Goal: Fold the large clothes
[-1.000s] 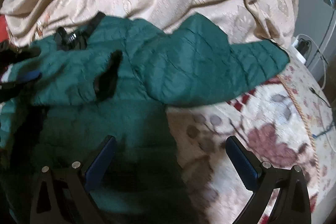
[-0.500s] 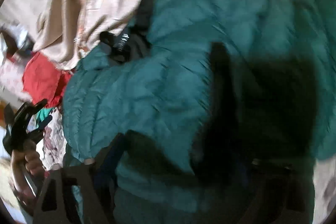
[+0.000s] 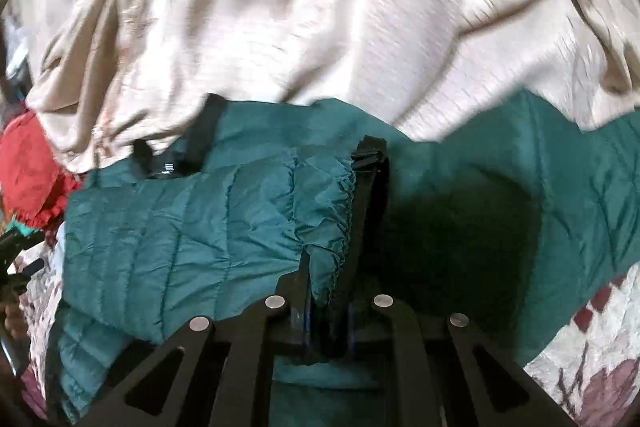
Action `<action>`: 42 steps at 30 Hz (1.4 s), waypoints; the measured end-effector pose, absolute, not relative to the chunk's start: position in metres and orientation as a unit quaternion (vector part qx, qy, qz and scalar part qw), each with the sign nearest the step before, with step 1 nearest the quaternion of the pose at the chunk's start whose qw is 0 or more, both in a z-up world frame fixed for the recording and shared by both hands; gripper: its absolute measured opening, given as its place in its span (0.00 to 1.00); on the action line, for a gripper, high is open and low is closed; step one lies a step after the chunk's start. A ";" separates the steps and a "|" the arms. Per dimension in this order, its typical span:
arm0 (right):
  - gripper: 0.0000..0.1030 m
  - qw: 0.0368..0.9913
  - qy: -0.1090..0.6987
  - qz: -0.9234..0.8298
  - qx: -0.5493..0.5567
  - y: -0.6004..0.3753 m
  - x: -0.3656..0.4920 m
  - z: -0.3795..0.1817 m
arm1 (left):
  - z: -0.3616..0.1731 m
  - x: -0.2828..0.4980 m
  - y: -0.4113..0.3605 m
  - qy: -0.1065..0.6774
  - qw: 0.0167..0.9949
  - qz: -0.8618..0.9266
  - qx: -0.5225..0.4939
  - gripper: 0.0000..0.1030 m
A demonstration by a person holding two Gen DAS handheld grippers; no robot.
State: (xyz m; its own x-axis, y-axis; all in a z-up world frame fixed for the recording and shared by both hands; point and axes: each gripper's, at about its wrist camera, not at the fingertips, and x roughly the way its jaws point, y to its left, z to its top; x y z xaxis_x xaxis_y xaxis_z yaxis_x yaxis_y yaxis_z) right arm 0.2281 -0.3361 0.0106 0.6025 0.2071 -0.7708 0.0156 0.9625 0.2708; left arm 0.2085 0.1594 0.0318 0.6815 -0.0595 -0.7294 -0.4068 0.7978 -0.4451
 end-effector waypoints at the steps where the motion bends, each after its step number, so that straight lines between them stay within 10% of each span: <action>1: 0.11 0.883 0.445 0.059 0.137 -0.339 0.228 0.003 | 0.033 0.212 0.149 0.389 0.872 0.078 -0.288 0.62; 11: 0.23 0.885 0.420 0.076 0.189 -0.352 0.211 0.020 | -0.001 0.242 0.061 0.469 0.878 0.012 -0.097 0.62; 14: 0.48 0.909 0.372 0.046 0.184 -0.350 0.201 0.043 | 0.000 0.242 0.067 0.474 0.873 0.012 -0.118 0.62; 19: 0.49 0.936 0.318 -0.019 0.150 -0.331 0.193 0.064 | -0.001 0.242 0.077 0.476 0.867 0.017 -0.146 0.62; 29: 0.46 0.866 0.498 0.027 0.028 -0.267 0.236 -0.020 | -0.019 0.239 0.084 0.500 0.845 0.020 -0.187 0.81; 38: 0.47 0.902 0.430 0.034 0.023 -0.253 0.232 0.020 | -0.006 0.231 0.089 0.489 0.850 0.056 -0.189 0.85; 42: 0.85 0.887 0.462 0.026 -0.004 -0.244 0.248 0.000 | 0.005 0.230 0.075 0.470 0.871 0.064 -0.129 0.85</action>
State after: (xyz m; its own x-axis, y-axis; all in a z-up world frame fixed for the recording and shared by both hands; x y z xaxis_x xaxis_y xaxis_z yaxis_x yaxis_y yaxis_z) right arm 0.2478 -0.2435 -0.0004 0.5720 0.0421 -0.8192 -0.0494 0.9986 0.0168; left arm 0.2305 0.0751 0.0048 0.5492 -0.0092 -0.8356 -0.2335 0.9584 -0.1639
